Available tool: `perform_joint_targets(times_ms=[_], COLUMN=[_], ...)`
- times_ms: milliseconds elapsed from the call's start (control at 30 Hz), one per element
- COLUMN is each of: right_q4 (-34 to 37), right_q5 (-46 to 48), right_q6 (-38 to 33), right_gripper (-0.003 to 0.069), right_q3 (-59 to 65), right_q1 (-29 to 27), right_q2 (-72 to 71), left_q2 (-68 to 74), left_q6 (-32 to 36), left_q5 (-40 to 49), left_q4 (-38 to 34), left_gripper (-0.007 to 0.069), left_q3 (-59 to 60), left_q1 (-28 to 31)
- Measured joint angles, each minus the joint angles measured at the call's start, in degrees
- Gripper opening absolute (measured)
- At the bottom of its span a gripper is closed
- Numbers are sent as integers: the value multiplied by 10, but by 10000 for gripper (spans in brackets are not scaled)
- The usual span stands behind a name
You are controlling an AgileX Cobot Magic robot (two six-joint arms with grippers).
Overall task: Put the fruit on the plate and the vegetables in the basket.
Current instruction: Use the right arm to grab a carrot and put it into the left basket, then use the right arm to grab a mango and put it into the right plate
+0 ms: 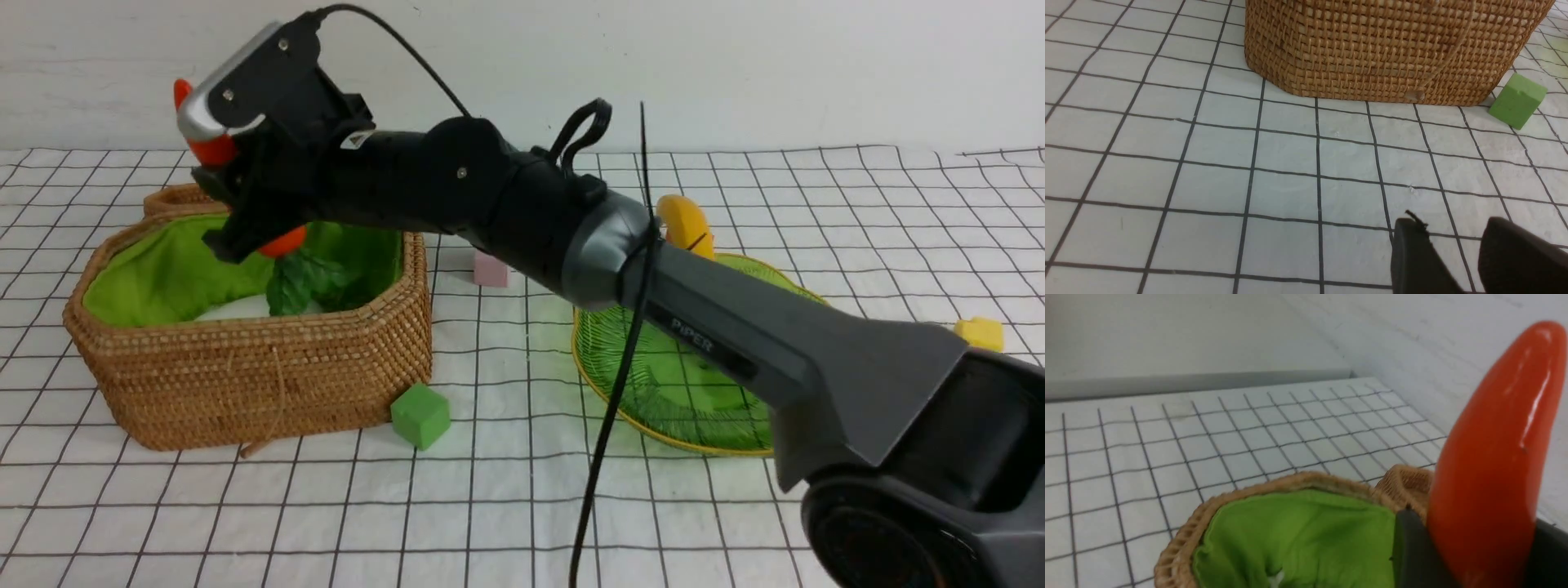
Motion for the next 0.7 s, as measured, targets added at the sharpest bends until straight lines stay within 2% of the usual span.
perform_joint_targets(times_ms=[33,167,267,367,533,700], right_q4=[0,-4,-22,-34,-71,-204], right_q5=[4,42,87,162,294,327], right_q6=[0,0,1,25,98,269], right_gripper=[308,538,653,678,657,643], right_q3=[0,-2,-2,18,135,337], right_q1=[0,-1,-6,-23,-76,-83], right_q2=[0,-12,-39,-90,-242,-431], left_q2=[0,0,0,0,0,0], left_q6=[0,0,0,0,0,0], left_q5=[0,0,0,0,0,0], left_q4=[0,0,0,0,0,0], left_gripper=[236,236,236,236,236,236], left_q3=[0,0,0,0,0,0], left_q1=[0,0,0,0,0,0])
